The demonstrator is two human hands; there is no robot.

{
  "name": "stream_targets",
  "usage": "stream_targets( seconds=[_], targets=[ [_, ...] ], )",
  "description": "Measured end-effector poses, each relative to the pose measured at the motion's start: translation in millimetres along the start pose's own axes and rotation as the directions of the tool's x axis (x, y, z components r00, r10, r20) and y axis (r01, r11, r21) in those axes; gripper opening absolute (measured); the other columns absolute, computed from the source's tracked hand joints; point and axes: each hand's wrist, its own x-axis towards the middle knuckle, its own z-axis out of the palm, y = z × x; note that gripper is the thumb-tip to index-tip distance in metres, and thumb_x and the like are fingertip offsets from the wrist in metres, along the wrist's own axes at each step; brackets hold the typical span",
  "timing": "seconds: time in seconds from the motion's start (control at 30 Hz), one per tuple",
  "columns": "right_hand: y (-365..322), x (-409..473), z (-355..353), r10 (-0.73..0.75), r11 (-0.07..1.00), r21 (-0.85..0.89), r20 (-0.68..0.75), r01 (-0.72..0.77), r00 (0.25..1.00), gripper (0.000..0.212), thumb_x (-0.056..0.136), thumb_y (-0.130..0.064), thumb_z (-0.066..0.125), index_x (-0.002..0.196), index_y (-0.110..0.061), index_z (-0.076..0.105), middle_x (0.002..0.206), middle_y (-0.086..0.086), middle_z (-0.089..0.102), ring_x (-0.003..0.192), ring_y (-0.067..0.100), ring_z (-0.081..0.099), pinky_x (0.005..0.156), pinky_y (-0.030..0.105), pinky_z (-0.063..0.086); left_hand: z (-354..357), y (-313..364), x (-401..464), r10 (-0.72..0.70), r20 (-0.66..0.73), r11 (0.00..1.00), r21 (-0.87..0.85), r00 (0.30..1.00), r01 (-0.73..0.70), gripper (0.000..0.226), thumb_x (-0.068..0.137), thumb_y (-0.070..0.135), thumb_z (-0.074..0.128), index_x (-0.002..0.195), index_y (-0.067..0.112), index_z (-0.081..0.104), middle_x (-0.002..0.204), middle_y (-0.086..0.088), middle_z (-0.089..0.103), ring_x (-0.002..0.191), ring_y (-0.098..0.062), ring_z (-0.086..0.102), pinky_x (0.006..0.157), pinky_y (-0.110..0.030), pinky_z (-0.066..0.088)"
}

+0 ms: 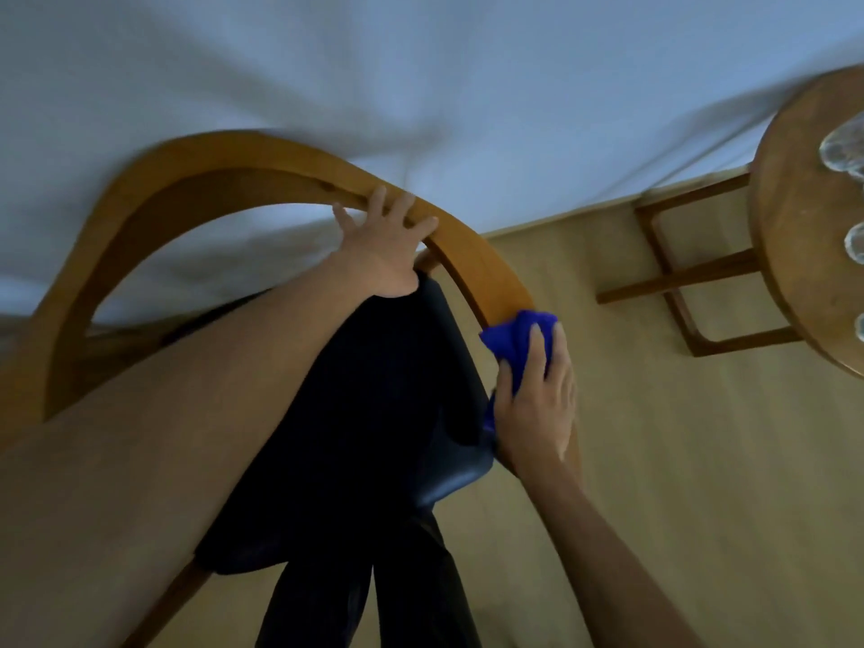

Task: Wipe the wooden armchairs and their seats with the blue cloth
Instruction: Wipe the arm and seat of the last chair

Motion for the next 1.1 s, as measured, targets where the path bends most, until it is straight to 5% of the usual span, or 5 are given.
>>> stream_targets(
  seconds=[0.2,0.5,0.7,0.93,1.1],
  targets=[
    [-24.6,87.1,10.7,-0.630,0.707,-0.161,0.300,0.689,0.716,0.044,0.090,-0.024,0.053,0.132,-0.011,0.053,0.148,0.016,0.039,0.138,0.038,0.030,0.113,0.051,0.028,9.1,-5.8,-4.5,0.036,0.013,0.996,0.076,0.999,-0.037,0.079,0.090,0.026,0.056,0.151,0.039,0.007,0.161,0.004,-0.007,0.147,-0.027,-0.008,0.107,-0.072,0.006],
    [31.0,-1.0,-57.4,-0.598,0.267,0.025,0.788,0.963,0.146,0.031,0.075,-0.043,0.052,0.084,-0.020,0.071,0.089,-0.001,0.067,0.096,0.023,0.061,0.118,0.044,0.005,17.9,-4.5,-13.6,-0.007,-0.046,0.999,0.038,0.999,0.009,0.079,0.091,0.024,0.056,0.152,0.033,0.007,0.160,-0.005,-0.011,0.146,-0.034,-0.012,0.110,-0.068,0.000],
    [-7.5,65.7,-26.6,-0.603,0.456,-0.176,0.660,0.872,0.448,0.037,0.081,-0.037,0.044,0.091,-0.013,0.070,0.098,0.006,0.067,0.106,0.027,0.058,0.118,0.046,0.012,27.7,-2.5,-13.4,-0.011,-0.114,0.999,0.033,0.993,0.015,0.078,0.091,0.025,0.057,0.152,0.030,0.010,0.161,-0.007,-0.010,0.146,-0.034,-0.008,0.112,-0.065,0.002],
    [52.6,-3.4,-62.1,-0.714,0.339,0.105,0.676,0.935,0.183,0.036,0.079,-0.036,0.056,0.108,-0.018,0.064,0.113,0.003,0.063,0.115,0.026,0.054,0.114,0.046,0.021,28.2,-4.0,-18.6,-0.011,-0.084,0.999,-0.033,0.996,0.008,0.082,0.091,0.024,0.055,0.152,0.031,0.002,0.159,-0.005,-0.017,0.145,-0.035,-0.013,0.112,-0.065,0.000],
    [20.4,82.1,-26.4,-0.745,0.541,-0.094,0.409,0.836,0.528,0.048,0.084,-0.030,0.045,0.129,-0.015,0.047,0.140,0.015,0.047,0.134,0.036,0.035,0.113,0.053,0.021,53.6,-29.3,-43.4,-0.077,-0.116,0.991,-0.121,0.990,0.063,0.084,0.088,0.024,0.056,0.152,0.028,0.003,0.160,-0.006,-0.013,0.146,-0.031,-0.014,0.112,-0.063,0.000]
  ],
)
